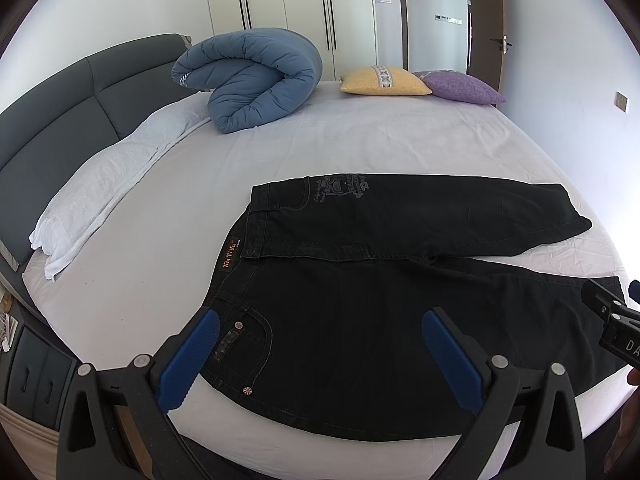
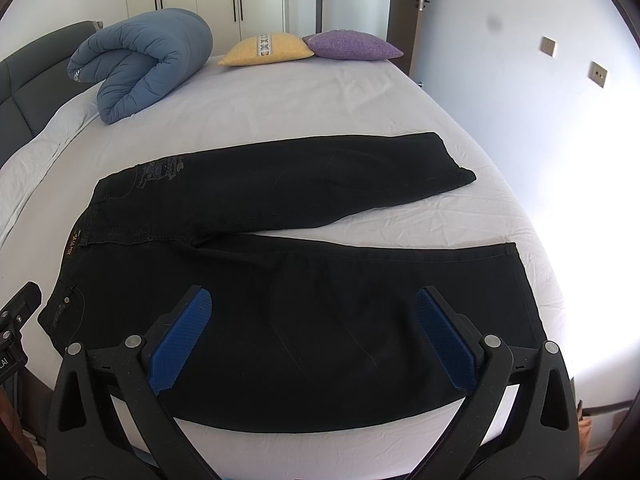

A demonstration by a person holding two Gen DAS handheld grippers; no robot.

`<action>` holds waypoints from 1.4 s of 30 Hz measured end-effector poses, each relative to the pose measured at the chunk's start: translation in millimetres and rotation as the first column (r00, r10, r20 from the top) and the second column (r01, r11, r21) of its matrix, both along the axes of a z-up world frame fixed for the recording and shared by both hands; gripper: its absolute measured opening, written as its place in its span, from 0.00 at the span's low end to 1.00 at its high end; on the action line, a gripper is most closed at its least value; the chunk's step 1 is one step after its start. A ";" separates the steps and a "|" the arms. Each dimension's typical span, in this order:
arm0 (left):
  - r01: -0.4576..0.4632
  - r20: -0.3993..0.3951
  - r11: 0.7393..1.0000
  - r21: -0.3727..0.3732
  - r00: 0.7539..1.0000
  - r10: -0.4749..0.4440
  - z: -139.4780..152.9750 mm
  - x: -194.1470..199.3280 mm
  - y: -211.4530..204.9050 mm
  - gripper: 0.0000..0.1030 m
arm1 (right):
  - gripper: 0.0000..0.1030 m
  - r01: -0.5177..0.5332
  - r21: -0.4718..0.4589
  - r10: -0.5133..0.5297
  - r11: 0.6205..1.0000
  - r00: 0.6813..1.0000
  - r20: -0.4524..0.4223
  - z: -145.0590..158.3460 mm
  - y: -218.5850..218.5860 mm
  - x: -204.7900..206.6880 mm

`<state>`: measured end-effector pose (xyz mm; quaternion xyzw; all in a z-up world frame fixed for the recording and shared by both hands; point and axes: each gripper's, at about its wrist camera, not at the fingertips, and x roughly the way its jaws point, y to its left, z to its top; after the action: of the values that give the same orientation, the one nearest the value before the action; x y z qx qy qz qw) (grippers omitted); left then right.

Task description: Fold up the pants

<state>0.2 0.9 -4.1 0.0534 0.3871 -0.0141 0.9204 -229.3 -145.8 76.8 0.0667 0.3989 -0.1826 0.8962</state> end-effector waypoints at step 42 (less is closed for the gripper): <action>0.003 0.003 1.000 0.001 1.000 -0.003 -3.3 -2.4 -2.7 1.00 | 1.00 -0.013 0.008 0.013 1.000 1.000 -0.019 -11.8 6.7 3.8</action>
<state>-2.1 -1.8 -7.3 0.0545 0.3856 -0.0149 0.9209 -225.6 -139.1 65.0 0.0660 0.4088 -0.1756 0.8931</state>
